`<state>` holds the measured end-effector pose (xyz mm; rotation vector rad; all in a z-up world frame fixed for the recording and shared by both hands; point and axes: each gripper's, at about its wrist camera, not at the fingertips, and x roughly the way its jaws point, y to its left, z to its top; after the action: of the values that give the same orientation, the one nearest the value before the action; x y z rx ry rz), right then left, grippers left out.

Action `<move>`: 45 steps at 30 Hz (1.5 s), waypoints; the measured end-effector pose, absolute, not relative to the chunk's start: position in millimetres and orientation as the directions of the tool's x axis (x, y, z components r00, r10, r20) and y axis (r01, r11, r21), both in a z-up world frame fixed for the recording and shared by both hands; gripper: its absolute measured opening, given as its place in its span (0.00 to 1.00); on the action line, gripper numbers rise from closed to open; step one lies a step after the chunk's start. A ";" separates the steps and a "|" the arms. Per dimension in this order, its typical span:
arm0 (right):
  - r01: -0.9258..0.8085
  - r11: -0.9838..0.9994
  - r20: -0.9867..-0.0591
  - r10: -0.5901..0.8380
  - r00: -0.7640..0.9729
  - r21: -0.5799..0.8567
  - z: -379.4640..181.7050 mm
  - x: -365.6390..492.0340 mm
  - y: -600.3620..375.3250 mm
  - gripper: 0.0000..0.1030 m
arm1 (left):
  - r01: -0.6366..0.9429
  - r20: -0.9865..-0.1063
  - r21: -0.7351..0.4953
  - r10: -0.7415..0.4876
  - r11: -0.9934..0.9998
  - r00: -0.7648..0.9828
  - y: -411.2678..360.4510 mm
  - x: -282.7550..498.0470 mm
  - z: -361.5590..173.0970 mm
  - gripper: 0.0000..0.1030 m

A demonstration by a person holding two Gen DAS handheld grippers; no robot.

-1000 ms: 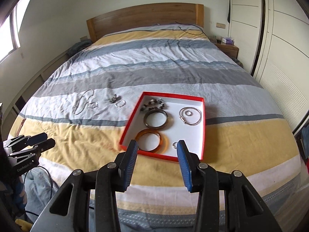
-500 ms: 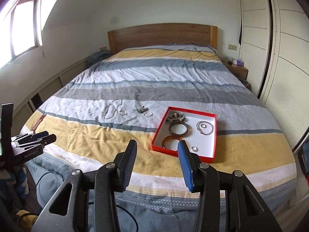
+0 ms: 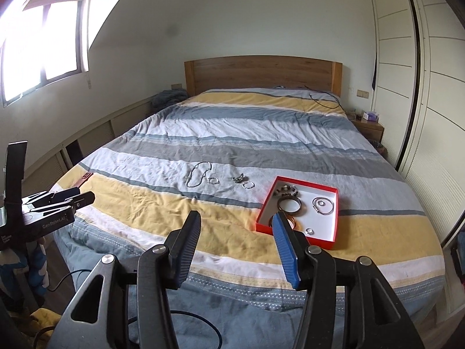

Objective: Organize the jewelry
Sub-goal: 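Lift both open grippers out of the box and back over the duvet, then grasp the silver chain necklace with the left gripper while the right gripper grasps a twisted silver hoop earring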

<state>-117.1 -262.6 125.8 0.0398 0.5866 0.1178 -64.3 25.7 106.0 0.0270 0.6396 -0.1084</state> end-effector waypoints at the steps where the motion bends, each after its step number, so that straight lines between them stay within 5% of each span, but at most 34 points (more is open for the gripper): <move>1: -0.106 0.992 -0.553 0.126 0.823 0.069 125.3 -115.5 -259.2 0.49 | 0.104 -0.594 -0.009 -0.089 0.995 0.800 28.9 -64.7 106.8 0.45; 17: -0.172 0.981 -0.623 0.187 0.760 0.085 88.2 -39.0 -236.8 0.49 | 0.083 -0.671 -0.003 -0.064 0.997 0.739 27.6 -2.1 81.9 0.45; 45: -0.211 0.967 -0.796 0.237 0.556 0.141 -24.8 160.1 -223.7 0.49 | 0.142 -0.858 -0.055 -0.120 0.988 0.500 -5.8 190.1 -49.0 0.51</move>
<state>160.1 -223.7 -24.8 0.0303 0.9445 0.2641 190.1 -5.8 -49.0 0.0234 1.0351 -0.1583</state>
